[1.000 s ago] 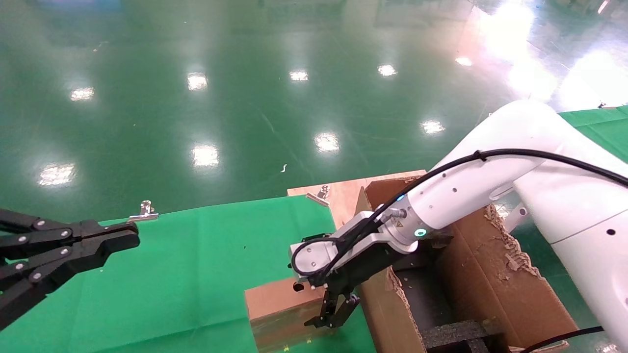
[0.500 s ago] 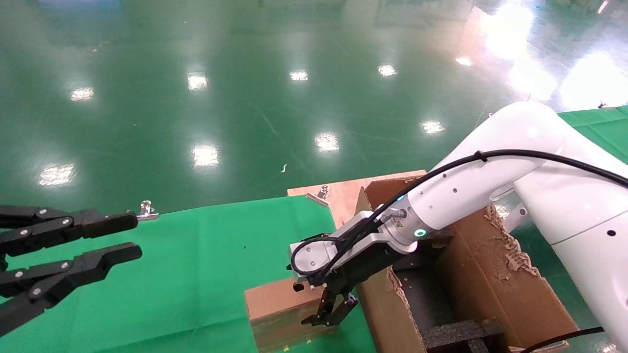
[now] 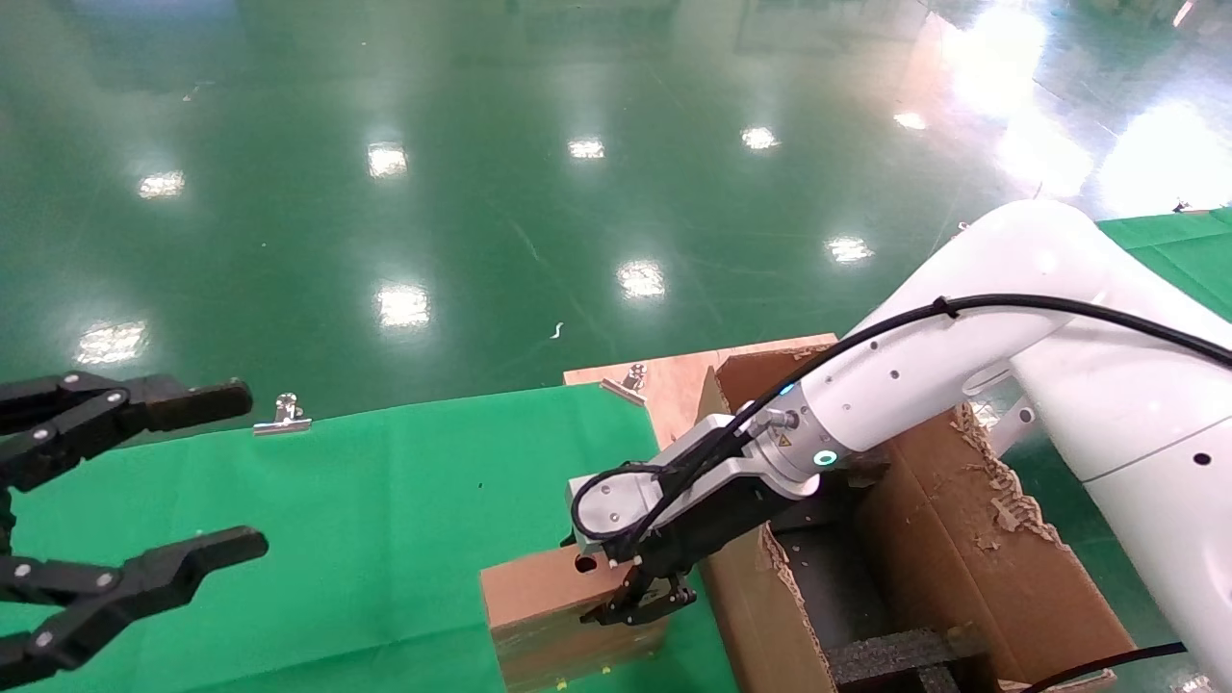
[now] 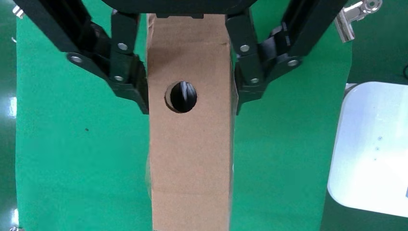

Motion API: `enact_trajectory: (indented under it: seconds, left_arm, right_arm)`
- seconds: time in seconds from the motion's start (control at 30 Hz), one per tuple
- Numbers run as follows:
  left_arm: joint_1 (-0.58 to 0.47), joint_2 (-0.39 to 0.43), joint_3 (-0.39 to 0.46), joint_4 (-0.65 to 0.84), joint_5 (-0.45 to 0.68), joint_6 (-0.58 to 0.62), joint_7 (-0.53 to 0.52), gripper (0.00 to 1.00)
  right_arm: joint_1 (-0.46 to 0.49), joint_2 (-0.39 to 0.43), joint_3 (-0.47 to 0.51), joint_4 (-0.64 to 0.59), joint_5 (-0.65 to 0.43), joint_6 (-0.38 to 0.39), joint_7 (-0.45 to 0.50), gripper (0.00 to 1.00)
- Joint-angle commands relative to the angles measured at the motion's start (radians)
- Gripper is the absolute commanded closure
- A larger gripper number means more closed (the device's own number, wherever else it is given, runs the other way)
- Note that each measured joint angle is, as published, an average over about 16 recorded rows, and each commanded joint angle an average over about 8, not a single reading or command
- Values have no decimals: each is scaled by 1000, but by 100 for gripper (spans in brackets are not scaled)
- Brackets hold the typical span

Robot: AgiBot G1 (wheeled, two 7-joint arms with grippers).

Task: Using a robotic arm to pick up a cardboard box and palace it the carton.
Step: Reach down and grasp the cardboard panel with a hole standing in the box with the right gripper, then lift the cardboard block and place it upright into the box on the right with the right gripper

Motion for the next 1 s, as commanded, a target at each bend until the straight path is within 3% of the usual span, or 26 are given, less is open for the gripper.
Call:
enact_trajectory:
  seconds: [0.03, 0.53, 0.77, 1.0]
  left_arm:
    - [0, 0, 0, 0, 0, 0, 0, 0]
    - [0, 0, 0, 0, 0, 0, 0, 0]
    - [0, 0, 0, 0, 0, 0, 0, 0]
    - [0, 0, 0, 0, 0, 0, 0, 0]
  right_arm:
    - [0, 0, 0, 0, 0, 0, 0, 100]
    - [37, 14, 19, -6, 42, -3, 4, 100]
    - [183, 58, 23, -36, 129, -28, -6, 100]
    - [360, 122, -39, -87, 232, -35, -42, 100]
